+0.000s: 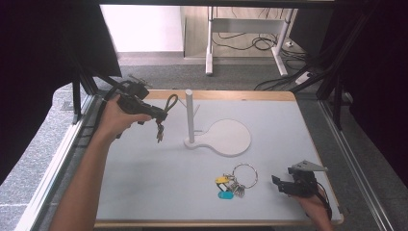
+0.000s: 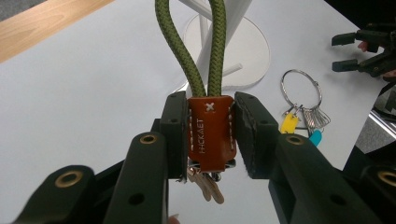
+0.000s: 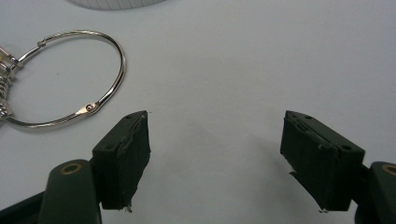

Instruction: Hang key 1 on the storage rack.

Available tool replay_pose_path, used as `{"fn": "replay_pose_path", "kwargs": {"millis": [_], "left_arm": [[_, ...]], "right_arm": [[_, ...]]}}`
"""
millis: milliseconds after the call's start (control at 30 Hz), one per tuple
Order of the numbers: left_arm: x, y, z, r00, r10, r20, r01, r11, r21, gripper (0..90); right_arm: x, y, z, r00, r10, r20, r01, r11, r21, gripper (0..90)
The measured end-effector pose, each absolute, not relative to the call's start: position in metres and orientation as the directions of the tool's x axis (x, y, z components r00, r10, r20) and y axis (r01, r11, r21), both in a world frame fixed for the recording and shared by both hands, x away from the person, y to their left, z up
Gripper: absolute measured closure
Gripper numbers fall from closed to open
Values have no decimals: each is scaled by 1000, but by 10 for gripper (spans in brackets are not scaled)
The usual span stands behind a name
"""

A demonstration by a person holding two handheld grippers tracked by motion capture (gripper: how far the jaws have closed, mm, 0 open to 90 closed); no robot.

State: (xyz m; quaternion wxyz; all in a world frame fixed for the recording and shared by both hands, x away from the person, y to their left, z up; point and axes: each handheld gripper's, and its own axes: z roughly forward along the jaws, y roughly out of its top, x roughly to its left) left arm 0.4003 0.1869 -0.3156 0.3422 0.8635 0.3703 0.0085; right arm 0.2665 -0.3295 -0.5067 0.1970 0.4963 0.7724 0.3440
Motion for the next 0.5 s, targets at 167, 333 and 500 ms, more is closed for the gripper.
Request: {"fn": "replay_pose_path", "kwargs": {"millis": [167, 333, 500], "left_arm": [[406, 186, -318, 723, 647, -241, 639, -496, 587, 667], [410, 185, -317, 724, 644, -247, 641, -495, 587, 667], [415, 184, -317, 722, 645, -252, 645, -492, 585, 667]], "right_arm": [[266, -331, -506, -423, 905, 41, 635, 263, 727, 247], [267, -330, -507, -425, 904, 38, 632, 266, 727, 247], [266, -329, -507, -416, 909, 29, 627, 264, 733, 251]]}}
